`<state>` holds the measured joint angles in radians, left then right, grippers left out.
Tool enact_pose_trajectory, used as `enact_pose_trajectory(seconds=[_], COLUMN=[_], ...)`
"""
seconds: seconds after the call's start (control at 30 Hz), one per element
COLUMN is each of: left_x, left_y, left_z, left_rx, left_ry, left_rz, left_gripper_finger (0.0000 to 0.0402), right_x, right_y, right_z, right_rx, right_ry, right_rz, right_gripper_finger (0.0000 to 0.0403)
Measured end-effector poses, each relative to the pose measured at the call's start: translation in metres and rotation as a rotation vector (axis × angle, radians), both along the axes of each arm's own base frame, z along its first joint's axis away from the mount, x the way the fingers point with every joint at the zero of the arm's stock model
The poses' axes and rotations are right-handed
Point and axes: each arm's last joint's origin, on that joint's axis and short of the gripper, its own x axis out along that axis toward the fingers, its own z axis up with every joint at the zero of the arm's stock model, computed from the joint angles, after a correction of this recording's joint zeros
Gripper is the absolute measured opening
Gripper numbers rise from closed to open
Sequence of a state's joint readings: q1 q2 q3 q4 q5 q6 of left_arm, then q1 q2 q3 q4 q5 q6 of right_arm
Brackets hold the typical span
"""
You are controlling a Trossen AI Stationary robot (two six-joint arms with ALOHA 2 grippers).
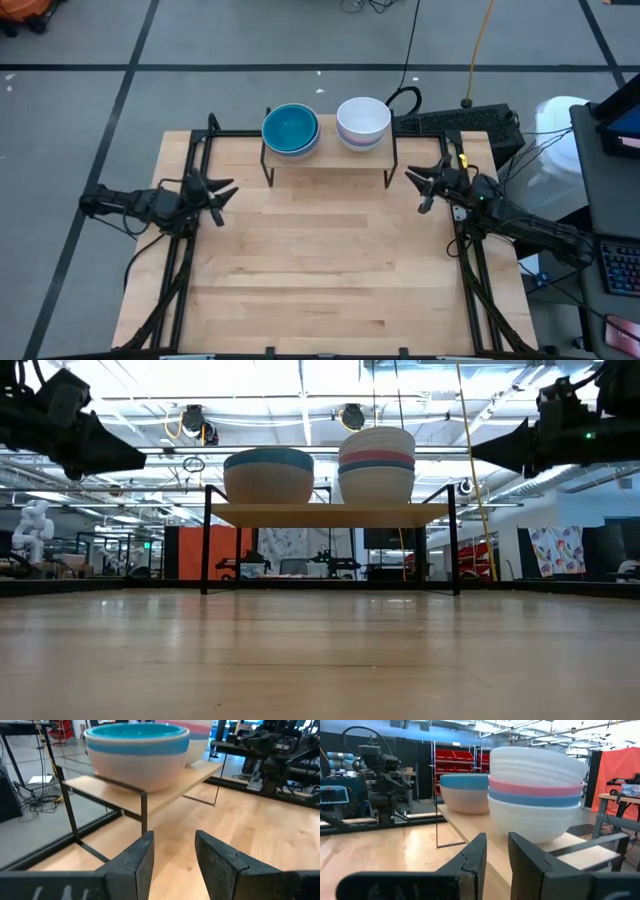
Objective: Place and stack bowls onto a shelf
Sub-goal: Return to Home Position
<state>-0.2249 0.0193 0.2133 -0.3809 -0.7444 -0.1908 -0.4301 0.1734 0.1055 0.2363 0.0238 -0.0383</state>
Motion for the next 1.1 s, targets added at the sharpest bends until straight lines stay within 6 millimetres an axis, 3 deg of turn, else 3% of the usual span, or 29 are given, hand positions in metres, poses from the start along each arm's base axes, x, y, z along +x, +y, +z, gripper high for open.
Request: enact_pose_trajectory(seconds=[0.13, 0.3, 0.87, 1.1], left_x=[0.006, 0.012, 0.013, 0.013], left_y=[-0.001, -0.003, -0.004, -0.004], left_z=[-0.012, -0.027, -0.028, -0.028], left_rx=[0.011, 0.048, 0.093, 0.093], left_ry=[-0.001, 0.003, 0.049, 0.049], left_rz=[-0.003, -0.011, -0.051, -0.051], left_gripper_finger=[0.0147, 0.0147, 0.0147, 0.0147], right_x=[0.001, 0.000, 0.001, 0.001], right_y=[0.000, 0.000, 0.000, 0.000], right_z=[-0.007, -0.003, -0.009, -0.021], right_rx=[0.012, -0.016, -0.041, 0.014], right_ry=[0.017, -0.037, 0.044, 0.159], right_rz=[0.000, -0.001, -0.006, -0.002], right_gripper_finger=[0.0072, 0.0072, 0.0072, 0.0072])
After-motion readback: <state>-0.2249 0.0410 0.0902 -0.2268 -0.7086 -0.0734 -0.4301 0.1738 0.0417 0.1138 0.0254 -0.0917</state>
